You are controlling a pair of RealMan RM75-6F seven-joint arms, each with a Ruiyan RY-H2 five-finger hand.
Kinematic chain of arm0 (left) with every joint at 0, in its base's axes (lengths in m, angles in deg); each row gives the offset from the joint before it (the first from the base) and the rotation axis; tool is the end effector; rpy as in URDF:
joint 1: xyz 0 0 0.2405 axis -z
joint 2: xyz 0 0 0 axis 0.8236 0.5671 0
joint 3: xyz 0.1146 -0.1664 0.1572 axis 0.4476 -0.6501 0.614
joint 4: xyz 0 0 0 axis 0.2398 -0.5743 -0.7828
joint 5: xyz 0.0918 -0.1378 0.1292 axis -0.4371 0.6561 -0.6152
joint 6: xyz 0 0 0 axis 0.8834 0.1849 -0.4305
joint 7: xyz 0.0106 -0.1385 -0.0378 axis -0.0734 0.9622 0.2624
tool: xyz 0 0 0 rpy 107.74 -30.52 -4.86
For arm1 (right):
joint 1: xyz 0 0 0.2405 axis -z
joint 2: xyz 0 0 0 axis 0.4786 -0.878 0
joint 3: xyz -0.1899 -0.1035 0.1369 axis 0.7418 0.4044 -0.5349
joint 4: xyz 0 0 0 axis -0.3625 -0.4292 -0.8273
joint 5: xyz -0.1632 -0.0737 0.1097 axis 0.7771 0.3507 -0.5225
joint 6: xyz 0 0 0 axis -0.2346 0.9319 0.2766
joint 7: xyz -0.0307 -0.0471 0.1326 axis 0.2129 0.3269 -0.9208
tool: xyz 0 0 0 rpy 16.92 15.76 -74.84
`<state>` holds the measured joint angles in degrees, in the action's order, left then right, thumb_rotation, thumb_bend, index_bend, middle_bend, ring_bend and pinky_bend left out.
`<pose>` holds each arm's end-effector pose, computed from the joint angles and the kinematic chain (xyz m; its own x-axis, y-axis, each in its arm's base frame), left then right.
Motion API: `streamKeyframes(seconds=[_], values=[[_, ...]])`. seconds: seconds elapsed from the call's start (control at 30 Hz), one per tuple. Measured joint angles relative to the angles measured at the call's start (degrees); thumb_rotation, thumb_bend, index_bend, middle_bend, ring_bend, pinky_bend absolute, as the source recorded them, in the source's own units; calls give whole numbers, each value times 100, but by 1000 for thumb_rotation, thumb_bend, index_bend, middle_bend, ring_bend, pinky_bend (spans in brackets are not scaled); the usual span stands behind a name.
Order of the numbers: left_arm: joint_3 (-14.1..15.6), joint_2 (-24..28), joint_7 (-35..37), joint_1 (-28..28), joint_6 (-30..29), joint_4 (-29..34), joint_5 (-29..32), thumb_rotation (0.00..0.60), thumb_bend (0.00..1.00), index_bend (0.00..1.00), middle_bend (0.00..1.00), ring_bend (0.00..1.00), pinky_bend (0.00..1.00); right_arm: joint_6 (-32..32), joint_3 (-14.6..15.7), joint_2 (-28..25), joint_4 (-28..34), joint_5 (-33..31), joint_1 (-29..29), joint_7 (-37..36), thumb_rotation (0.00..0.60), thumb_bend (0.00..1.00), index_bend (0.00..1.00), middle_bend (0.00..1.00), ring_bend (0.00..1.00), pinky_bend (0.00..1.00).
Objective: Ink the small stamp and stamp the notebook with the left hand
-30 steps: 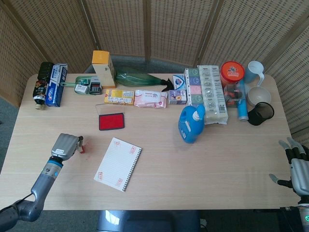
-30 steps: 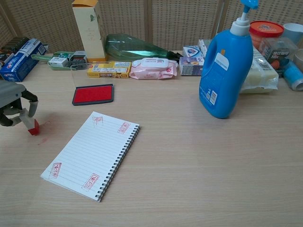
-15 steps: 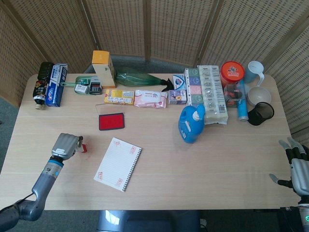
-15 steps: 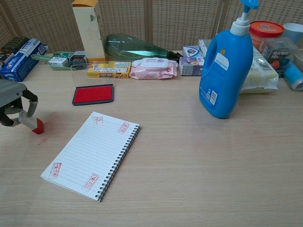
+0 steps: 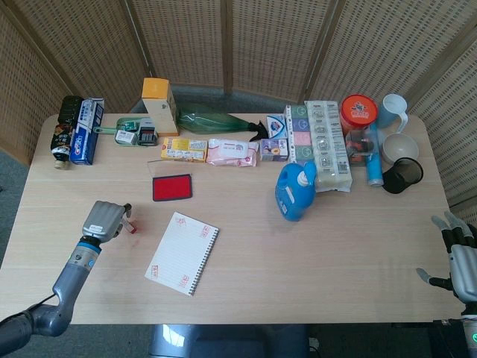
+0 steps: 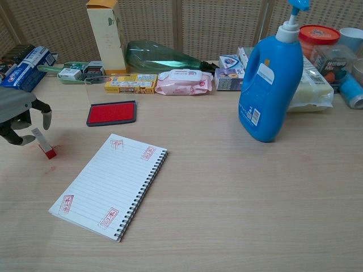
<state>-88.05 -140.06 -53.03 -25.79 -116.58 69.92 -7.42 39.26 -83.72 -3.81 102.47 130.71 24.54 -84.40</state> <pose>-0.2770 0.3164 0.0068 0.6580 0.2408 0.7135 0.7528 -0.2346 -0.6151 -0.3044 -0.1799 0.1947 0.3735 -0.0764 0.9245 -0.9061 0.1836 0.3812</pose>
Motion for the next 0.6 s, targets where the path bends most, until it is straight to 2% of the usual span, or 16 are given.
streamKeyframes(seconds=[0.17, 0.6], values=[[-71, 71, -236, 56, 9, 210, 170, 600, 327, 441, 1000, 1000, 1000, 17, -2, -19, 6, 15, 10, -33, 600, 70, 117, 34, 0, 0], [-64, 722, -387, -99, -578, 1231, 24, 600, 311, 430, 1000, 1000, 1000, 142, 55, -79, 97, 240, 76, -100, 600, 70, 117, 34, 0, 0]])
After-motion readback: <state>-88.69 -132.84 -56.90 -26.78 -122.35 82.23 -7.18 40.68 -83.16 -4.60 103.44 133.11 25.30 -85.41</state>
